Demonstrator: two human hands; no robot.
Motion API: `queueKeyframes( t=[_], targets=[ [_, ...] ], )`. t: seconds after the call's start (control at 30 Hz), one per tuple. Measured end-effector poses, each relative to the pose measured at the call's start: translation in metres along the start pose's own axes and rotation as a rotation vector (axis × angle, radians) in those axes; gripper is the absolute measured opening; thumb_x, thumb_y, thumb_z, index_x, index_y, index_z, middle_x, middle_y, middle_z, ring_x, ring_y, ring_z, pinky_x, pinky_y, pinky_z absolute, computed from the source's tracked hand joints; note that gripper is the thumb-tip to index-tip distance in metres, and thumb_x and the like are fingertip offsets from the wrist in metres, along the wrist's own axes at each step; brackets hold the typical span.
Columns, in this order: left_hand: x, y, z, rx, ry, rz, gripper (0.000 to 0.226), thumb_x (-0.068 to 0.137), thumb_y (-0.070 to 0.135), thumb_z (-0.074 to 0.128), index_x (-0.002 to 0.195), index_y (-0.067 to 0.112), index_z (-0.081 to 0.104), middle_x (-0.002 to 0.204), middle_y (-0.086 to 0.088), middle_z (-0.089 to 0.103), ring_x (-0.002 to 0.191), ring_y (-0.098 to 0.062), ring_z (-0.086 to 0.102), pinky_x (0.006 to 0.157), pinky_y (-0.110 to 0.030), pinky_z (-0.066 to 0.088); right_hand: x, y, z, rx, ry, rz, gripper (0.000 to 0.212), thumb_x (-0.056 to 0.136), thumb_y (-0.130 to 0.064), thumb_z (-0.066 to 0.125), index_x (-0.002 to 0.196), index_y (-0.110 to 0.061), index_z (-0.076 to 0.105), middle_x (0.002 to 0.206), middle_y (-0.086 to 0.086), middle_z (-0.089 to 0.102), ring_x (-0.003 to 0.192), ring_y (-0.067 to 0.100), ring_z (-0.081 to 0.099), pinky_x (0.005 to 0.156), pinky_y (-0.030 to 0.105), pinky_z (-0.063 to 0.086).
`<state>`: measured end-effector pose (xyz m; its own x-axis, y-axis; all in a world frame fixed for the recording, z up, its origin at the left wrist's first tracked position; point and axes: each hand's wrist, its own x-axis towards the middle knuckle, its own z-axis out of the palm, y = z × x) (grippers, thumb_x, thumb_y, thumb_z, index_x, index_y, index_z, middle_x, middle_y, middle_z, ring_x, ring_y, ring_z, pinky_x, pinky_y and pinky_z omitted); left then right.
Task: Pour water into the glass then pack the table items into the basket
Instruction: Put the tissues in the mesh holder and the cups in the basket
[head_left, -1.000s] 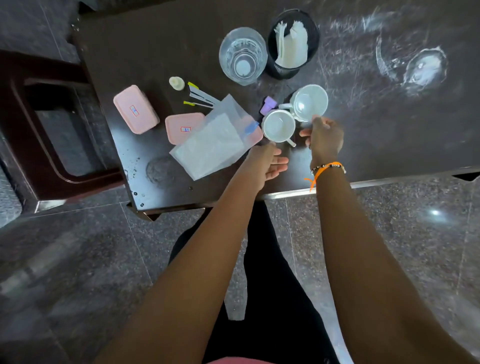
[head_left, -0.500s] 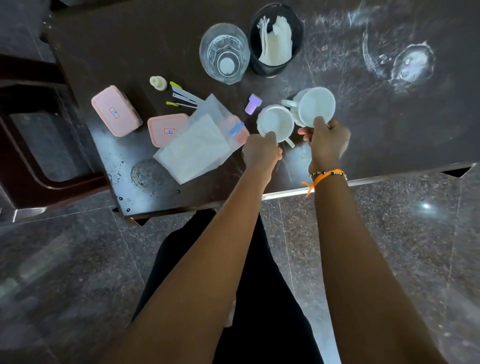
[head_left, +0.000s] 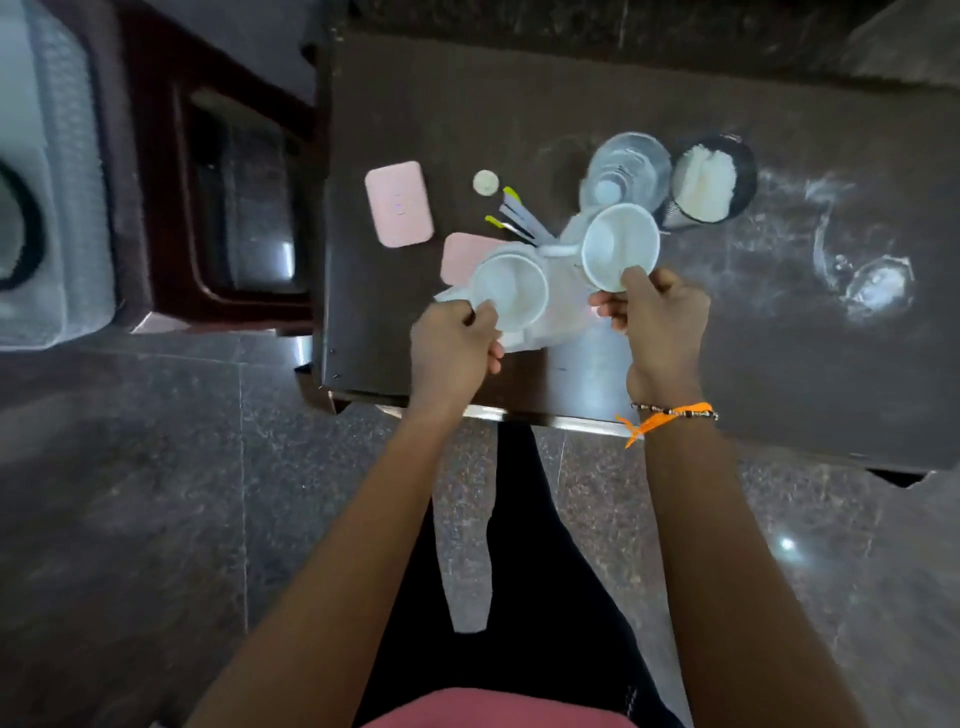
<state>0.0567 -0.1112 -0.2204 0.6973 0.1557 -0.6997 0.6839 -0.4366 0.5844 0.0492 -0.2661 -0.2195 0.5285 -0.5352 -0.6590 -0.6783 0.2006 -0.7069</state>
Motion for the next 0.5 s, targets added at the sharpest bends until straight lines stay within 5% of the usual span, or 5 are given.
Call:
queueKeyframes(
  t=[0.17,0.3,0.4,0.5],
  targets=[
    [0.002,-0.033,-0.105,0.002,0.157,-0.031,0.039,0.092,0.026,0.048,0.057,0.011,0.053,0.046,0.004,0.054,0.031,-0.002,0.045,0.049,-0.024,0.041,-0.043,-0.022,0.093,-0.174,-0.234,-0.126,0.029,0.083,-0.005,0.047,0.061,-0.018,0.060,0.056,0.010,0.065,0.040,0.008,0.057,0.042,0.014,0.040],
    [0.002,-0.062,-0.196,0.002,0.300,-0.077,0.042,0.093,0.028,0.048,0.054,0.014,0.050,0.053,-0.001,0.056,0.056,-0.029,0.056,0.065,-0.037,0.048,-0.085,-0.033,0.182,-0.287,-0.385,-0.199,0.029,0.081,-0.005,0.047,0.060,-0.019,0.062,0.046,0.001,0.062,0.038,0.007,0.057,0.039,0.013,0.038],
    [0.003,-0.082,-0.262,0.049,0.412,-0.109,0.042,0.093,0.031,0.047,0.059,0.008,0.056,0.051,0.001,0.054,0.058,-0.026,0.055,0.068,-0.035,0.048,-0.118,-0.035,0.249,-0.370,-0.483,-0.269,0.025,0.080,-0.006,0.047,0.063,-0.013,0.064,0.048,0.006,0.062,0.037,0.006,0.056,0.039,0.014,0.038],
    [0.010,-0.095,-0.319,0.154,0.514,-0.121,0.042,0.095,0.033,0.044,0.076,0.001,0.065,0.071,-0.015,0.066,0.070,-0.029,0.055,0.068,-0.036,0.041,-0.145,-0.037,0.309,-0.437,-0.547,-0.365,0.025,0.078,-0.008,0.047,0.059,-0.013,0.063,0.050,0.009,0.062,0.044,0.014,0.059,0.041,0.017,0.040]
  ],
)
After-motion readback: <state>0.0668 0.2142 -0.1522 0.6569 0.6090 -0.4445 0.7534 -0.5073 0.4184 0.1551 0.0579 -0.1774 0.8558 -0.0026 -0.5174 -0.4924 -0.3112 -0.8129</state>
